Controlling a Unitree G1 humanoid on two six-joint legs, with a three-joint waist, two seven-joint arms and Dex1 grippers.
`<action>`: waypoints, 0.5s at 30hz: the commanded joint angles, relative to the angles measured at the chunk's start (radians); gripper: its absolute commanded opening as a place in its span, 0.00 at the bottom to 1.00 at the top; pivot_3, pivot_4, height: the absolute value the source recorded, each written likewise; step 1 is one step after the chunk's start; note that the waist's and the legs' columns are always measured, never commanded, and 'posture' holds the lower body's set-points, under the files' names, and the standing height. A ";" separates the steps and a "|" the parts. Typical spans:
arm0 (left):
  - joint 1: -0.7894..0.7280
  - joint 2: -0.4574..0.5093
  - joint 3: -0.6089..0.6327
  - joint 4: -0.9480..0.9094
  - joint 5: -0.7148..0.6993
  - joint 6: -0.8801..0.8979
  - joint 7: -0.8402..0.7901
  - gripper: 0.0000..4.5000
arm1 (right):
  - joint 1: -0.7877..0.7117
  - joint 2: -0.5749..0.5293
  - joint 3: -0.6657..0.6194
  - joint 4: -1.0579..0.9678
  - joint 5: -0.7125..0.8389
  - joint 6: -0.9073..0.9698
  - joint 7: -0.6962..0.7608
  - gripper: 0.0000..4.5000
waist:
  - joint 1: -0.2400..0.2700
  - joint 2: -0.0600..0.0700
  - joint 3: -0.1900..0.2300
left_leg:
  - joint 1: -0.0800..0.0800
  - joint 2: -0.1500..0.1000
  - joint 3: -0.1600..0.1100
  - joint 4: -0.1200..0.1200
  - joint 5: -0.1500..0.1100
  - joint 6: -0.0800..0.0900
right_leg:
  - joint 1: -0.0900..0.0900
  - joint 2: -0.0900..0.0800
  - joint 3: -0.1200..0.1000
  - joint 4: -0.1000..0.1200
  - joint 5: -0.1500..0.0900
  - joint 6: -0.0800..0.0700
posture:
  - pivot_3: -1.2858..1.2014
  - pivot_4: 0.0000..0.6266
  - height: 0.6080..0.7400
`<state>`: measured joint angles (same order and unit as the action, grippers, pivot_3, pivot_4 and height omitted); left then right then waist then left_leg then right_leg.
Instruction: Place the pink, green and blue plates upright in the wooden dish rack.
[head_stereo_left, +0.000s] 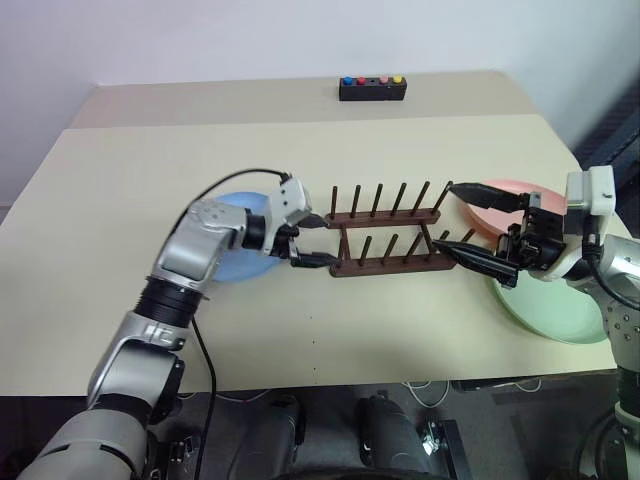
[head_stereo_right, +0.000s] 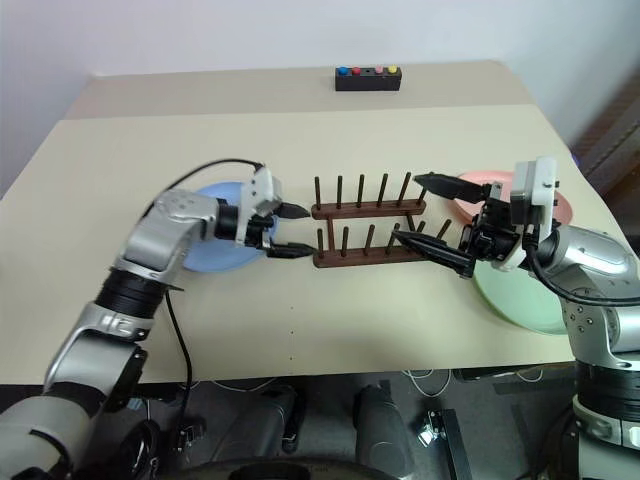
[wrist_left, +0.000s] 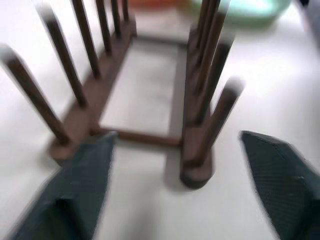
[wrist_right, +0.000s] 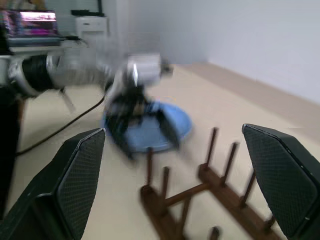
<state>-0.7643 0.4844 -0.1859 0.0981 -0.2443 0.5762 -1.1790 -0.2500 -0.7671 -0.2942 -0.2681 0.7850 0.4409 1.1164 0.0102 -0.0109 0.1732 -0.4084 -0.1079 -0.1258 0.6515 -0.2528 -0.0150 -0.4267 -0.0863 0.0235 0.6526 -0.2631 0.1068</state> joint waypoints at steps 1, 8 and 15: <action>-0.014 0.039 0.085 -0.099 -0.104 0.116 0.002 0.45 | -0.013 -0.007 -0.009 -0.011 0.044 0.016 0.032 0.68 | 0.001 0.000 0.000 | 0.000 0.000 0.000 0.000 0.000 0.000 | 0.000 0.000 0.000 0.000 0.000 0.000 | 0.52 0.24 1.00; 0.135 -0.029 0.185 -0.210 -0.390 0.168 -0.094 0.00 | 0.049 -0.061 0.031 -0.002 -0.042 -0.029 0.134 0.00 | 0.001 0.000 0.000 | 0.000 0.000 0.000 0.001 0.000 0.000 | 0.001 0.000 0.000 0.000 0.000 0.000 | 0.52 0.24 1.00; 0.183 -0.020 -0.141 -0.179 -0.076 -0.087 -0.037 0.00 | 0.057 -0.103 0.259 0.114 -0.423 -0.249 0.076 0.00 | 0.002 0.000 0.000 | 0.001 -0.001 0.002 0.001 0.000 0.000 | 0.001 0.000 0.001 0.000 0.001 0.000 | 0.52 0.24 1.00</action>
<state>-0.5457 0.4743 -0.3101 -0.0828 -0.3769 0.5644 -1.2510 -0.1437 -0.8802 -0.0288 -0.1518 0.3944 0.2372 1.2307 0.0123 -0.0110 0.1728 -0.4074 -0.1083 -0.1234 0.6522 -0.2528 -0.0149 -0.4252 -0.0867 0.0248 0.6525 -0.2623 0.1070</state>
